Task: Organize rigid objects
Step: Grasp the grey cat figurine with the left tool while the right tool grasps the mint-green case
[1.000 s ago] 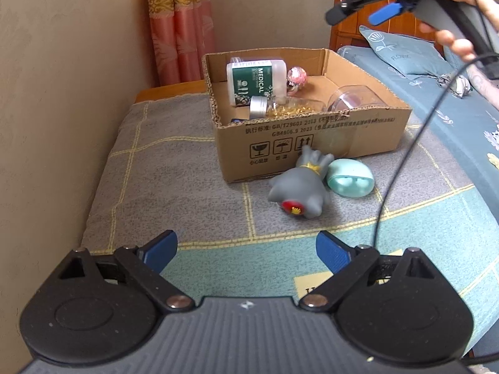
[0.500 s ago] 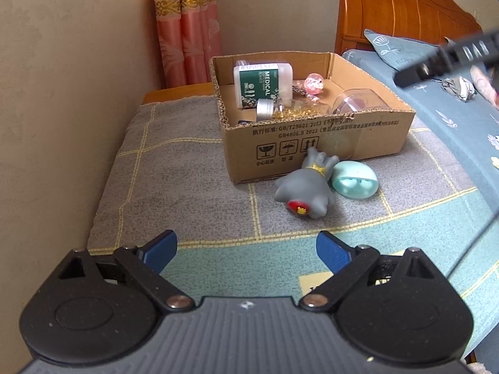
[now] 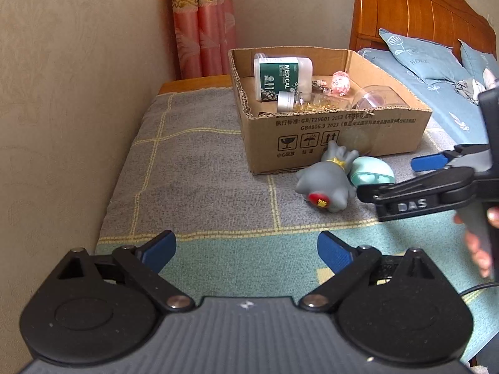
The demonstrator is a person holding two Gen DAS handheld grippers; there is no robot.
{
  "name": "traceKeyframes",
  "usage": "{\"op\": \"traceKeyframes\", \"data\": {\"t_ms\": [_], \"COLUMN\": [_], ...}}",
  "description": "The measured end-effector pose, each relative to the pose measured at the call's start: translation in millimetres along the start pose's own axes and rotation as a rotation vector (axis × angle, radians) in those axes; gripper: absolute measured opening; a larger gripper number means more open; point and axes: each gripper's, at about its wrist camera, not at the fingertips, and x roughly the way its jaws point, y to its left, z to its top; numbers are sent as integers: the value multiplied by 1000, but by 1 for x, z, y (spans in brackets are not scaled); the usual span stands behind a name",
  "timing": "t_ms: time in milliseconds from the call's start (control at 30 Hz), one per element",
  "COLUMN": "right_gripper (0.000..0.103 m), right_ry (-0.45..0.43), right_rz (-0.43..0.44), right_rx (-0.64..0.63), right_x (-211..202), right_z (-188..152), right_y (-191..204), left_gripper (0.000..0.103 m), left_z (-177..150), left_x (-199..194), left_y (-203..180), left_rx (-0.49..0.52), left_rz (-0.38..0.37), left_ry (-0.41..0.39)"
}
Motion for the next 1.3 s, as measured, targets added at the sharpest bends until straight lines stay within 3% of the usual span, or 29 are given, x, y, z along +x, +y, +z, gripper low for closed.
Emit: {"op": "traceKeyframes", "data": {"t_ms": [100, 333, 567, 700, 967, 1033, 1167, 1300], "right_gripper": [103, 103, 103, 103, 103, 103, 103, 103], "right_ry": [28, -21, -57, -53, -62, -64, -70, -77], "right_rz": [-36, -20, -8, -6, -6, -6, 0, 4], "right_rx": [8, 19, 7, 6, 3, 2, -4, -9], "right_x": [13, 8, 0, -4, -4, -5, -6, -8], "right_z": [1, -16, -28, -30, -30, -30, -31, -32], "right_y": [-3, -34, -48, -50, -51, -51, -52, -53], "left_gripper": [97, 98, 101, 101, 101, 101, 101, 99], "left_z": [3, 24, 44, 40, 24, 21, 17, 22], "left_x": [1, 14, 58, 72, 60, 55, 52, 60], "left_y": [-3, -26, -55, -55, -16, -17, -36, -51], "left_rx": [13, 81, 134, 147, 102, 111, 143, 99], "left_rz": [-10, -59, -119, -46, 74, 39, -103, -89], "left_ry": [2, -21, -3, 43, 69, 68, 42, -4]}}
